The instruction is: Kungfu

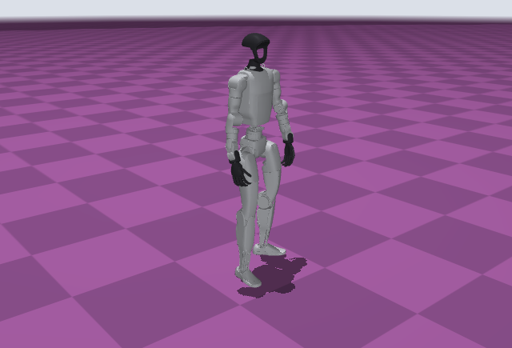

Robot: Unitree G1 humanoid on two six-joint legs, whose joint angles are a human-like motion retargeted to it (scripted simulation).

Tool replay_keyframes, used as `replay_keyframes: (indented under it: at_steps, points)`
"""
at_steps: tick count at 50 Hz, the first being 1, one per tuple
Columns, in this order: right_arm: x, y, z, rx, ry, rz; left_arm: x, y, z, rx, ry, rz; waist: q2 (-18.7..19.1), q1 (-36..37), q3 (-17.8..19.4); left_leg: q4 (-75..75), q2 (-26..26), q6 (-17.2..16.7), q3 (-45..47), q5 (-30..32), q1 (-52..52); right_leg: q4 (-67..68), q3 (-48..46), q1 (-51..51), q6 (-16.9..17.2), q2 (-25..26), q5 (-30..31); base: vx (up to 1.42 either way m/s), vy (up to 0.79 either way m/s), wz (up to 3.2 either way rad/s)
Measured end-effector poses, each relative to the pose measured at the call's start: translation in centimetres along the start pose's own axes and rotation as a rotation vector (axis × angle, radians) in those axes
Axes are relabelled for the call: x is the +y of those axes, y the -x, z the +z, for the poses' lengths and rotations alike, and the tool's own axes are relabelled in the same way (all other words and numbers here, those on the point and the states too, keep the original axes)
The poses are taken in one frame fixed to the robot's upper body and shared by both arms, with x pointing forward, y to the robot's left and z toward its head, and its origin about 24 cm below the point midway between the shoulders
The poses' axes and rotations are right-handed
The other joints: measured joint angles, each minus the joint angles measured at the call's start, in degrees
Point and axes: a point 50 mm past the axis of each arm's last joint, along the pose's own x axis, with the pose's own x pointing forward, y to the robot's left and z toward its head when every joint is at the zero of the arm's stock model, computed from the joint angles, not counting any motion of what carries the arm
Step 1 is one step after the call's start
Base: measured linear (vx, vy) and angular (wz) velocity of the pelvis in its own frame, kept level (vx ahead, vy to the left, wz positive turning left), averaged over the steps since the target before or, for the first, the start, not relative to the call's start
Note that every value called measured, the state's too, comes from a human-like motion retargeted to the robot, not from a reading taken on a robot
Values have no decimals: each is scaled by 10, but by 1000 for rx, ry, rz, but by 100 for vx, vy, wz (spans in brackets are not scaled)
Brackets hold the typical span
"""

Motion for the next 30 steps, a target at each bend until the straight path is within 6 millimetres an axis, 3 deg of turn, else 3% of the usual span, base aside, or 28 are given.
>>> replay_keyframes:
  at_steps: [2, 5, 8, 12, 20, 24, 30]
  points:
    - [10, 2, -8, 33, 14, -4, 2, 1, -8, 4, 24, 18, 6, -16, -6, 2, 2, 7, -3, 3, -11, 24, 51, -2, -15, 34, -31, -5, 25, 35]
    - [22, 5, -17, 46, -16, -28, 6, 4, -17, 20, 59, 36, 6, -33, -5, 3, -4, 12, -3, 5, -17, 35, 3, 29, -10, 37, -67, -7, 21, 27]
    - [32, 12, -30, 57, -105, -43, 9, 7, -31, 82, 73, 30, -3, -12, -3, -5, -10, 13, 2, 7, -7, 49, 39, 41, -8, 42, -77, 1, 16, -27]
    - [42, 22, -53, 124, -203, -71, -5, 8, -59, 164, 138, 50, -12, 34, -26, -22, -15, 14, 16, 10, 3, 51, 82, 30, 4, 34, -74, 12, 8, -41]
    - [28, 14, -37, 96, -219, -89, -47, 5, -79, 124, 585, -6, -9, 12, -11, -20, -27, 19, 14, 16, 5, 14, 43, 51, 14, 29, -50, -9, 6, -3]
    - [23, 11, -28, 24, -503, -107, -51, 4, -76, 35, 837, 9, -15, 19, -14, -21, -23, 17, 17, 18, 7, 9, 38, 51, 0, 32, -52, -6, -7, -20]
    - [12, 8, -14, -212, -1221, -42, -32, 2, -52, -251, 1242, 41, -25, 21, -15, -12, -17, 15, 14, 23, -2, -6, 38, 53, -18, 39, -54, -9, -8, -2]
